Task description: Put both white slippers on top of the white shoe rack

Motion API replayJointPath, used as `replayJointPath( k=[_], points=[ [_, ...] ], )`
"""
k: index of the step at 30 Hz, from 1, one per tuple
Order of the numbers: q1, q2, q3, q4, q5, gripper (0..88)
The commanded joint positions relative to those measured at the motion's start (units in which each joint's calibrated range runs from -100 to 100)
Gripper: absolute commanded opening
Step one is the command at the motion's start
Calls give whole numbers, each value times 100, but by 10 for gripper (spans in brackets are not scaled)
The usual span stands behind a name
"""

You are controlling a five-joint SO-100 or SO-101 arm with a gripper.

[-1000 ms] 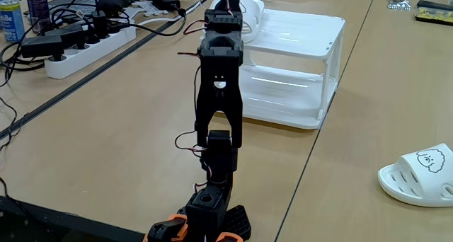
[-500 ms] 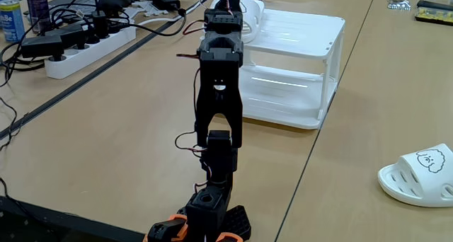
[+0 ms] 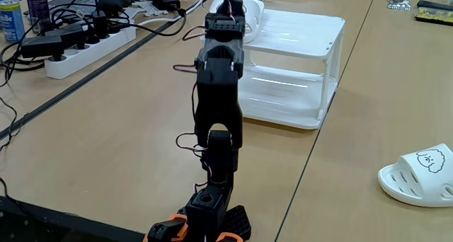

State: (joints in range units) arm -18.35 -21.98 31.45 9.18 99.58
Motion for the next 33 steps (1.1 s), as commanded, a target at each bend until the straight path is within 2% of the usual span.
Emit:
replayJointPath(
  k=[1,4,7,12,19,33],
  points=[
    [34,-1172,522,13,42,143],
    [34,-1685,955,13,42,125],
    [1,-2131,1434,13,42,8],
    [-188,-2569,2092,13,42,7],
    [-459,-2249,2363,13,42,7],
    [-459,-903,1136,13,42,7]
  ],
)
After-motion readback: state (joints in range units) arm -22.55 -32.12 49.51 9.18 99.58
